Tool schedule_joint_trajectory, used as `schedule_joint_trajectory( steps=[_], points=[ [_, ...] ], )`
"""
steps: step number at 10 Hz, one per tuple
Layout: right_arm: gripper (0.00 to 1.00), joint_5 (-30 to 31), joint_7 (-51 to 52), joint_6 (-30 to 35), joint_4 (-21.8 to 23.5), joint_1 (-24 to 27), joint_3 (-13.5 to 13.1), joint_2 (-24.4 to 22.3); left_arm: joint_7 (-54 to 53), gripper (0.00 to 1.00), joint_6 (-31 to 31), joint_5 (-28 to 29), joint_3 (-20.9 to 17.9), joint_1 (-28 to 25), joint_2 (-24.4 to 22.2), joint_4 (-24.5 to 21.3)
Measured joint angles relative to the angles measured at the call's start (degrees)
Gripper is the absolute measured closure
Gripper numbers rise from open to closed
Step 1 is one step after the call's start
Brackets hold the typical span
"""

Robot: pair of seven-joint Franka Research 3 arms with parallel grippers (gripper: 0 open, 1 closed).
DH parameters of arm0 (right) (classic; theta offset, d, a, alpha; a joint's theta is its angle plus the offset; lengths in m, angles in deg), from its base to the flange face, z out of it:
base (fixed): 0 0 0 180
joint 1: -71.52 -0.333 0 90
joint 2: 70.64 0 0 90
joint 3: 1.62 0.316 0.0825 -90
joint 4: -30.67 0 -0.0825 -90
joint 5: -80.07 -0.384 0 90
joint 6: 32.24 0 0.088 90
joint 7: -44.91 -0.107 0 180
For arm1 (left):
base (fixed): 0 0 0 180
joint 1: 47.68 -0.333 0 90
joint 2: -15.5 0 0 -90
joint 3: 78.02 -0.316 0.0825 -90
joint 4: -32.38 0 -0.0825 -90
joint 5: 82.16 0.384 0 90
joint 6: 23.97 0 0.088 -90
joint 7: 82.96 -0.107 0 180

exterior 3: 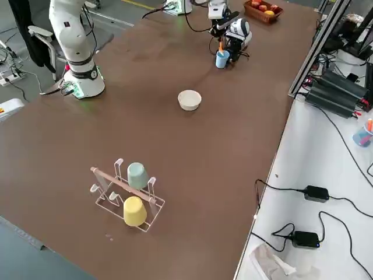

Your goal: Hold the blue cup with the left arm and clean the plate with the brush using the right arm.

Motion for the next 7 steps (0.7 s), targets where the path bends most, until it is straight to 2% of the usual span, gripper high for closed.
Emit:
schedule_joint_trajectory(
  steps=[7],
  points=[
    [0.95,1.5,-0.3,-1.2,-1.2,-1.2,-0.3,4.2,-1.1,0.25,-0.3,0.0,-0.4,0.3,0.0,-0.1]
  ],
)
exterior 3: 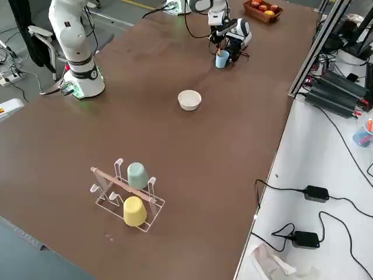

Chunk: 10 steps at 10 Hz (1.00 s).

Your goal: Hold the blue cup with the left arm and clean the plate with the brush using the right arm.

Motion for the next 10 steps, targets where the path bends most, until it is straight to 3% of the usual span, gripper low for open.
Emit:
schedule_joint_trajectory(
  steps=[6,10],
  points=[
    [0.95,0.5,-4.9,0.8,-7.1,-1.8,-0.7,4.6,0.0,0.25,-0.6,0.0,-0.5,0.1,0.0,-0.1],
    [0.95,0.5,-6.2,1.5,-8.2,-1.8,-2.0,5.9,0.0,0.25,-0.5,-0.2,-0.5,0.1,0.0,0.0]
  ],
)
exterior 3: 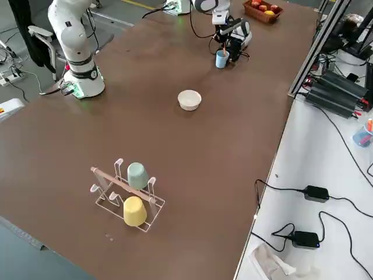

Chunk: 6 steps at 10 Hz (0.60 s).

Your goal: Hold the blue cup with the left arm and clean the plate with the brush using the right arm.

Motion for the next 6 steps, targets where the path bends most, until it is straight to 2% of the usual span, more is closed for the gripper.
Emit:
schedule_joint_trajectory(
  steps=[3,6],
  points=[
    [0.95,0.7,-0.1,0.1,0.0,1.6,-1.8,0.0,0.0,0.25,0.0,-0.1,0.0,0.1,0.0,0.0],
    [0.95,2.2,-0.1,0.2,-0.1,2.5,-1.9,0.3,0.0,0.25,0.0,-0.1,0.0,0.2,0.0,0.0]
  ],
)
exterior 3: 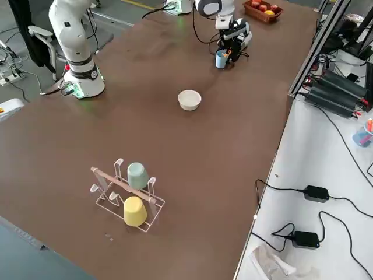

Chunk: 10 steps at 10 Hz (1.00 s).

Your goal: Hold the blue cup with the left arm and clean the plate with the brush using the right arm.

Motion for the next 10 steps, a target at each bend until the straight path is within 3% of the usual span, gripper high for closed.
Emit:
schedule_joint_trajectory(
  steps=[10],
  points=[
    [0.95,2.1,0.0,2.6,0.0,-3.4,0.2,1.3,0.0,0.26,0.0,0.0,0.0,0.0,0.0,-0.1]
  ],
)
